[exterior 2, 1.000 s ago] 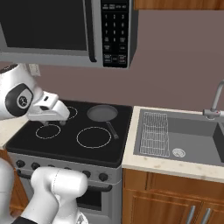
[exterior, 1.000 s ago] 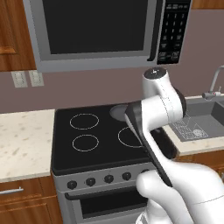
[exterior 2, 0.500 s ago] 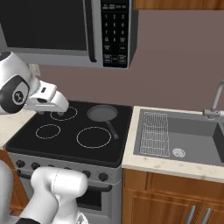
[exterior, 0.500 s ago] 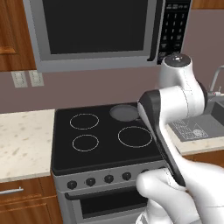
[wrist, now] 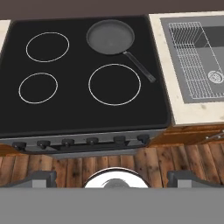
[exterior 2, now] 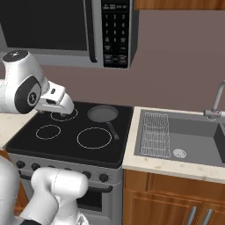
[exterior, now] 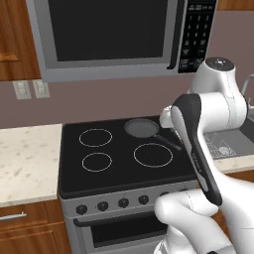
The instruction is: Put the tomato and lemon wedge in the pan. Then turn on the rear right burner and set the heat to medium.
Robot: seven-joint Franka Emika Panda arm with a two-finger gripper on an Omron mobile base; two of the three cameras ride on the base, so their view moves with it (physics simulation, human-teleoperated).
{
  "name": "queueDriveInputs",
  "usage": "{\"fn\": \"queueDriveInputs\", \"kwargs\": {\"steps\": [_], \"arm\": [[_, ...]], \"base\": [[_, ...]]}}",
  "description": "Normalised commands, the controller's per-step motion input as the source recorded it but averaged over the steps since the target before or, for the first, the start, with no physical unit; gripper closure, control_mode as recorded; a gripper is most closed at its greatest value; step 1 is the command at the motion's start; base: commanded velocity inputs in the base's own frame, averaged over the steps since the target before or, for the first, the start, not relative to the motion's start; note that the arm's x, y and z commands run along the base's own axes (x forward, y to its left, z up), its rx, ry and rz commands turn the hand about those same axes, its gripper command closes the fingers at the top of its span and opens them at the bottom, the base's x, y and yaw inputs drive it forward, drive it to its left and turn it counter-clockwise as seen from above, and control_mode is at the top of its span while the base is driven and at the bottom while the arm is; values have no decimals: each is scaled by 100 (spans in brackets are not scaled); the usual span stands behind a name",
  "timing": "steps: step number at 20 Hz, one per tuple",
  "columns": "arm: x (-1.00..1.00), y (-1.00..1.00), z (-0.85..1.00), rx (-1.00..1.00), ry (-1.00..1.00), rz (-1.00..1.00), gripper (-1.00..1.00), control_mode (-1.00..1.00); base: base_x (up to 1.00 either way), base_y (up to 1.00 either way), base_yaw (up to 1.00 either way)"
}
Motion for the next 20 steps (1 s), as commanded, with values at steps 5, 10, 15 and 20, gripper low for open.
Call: {"fn": "queueDriveInputs", "kwargs": {"steps": [5,10,15,20], "arm": [[0,0,0,0,0,0,-100,-100],[0,0,0,0,0,0,-100,-100],[0,0,0,0,0,0,-100,100],[0,0,0,0,0,0,-100,100]], "base": [[0,0,0],[0,0,0],[-44,0,0],[-73,0,0]]}}
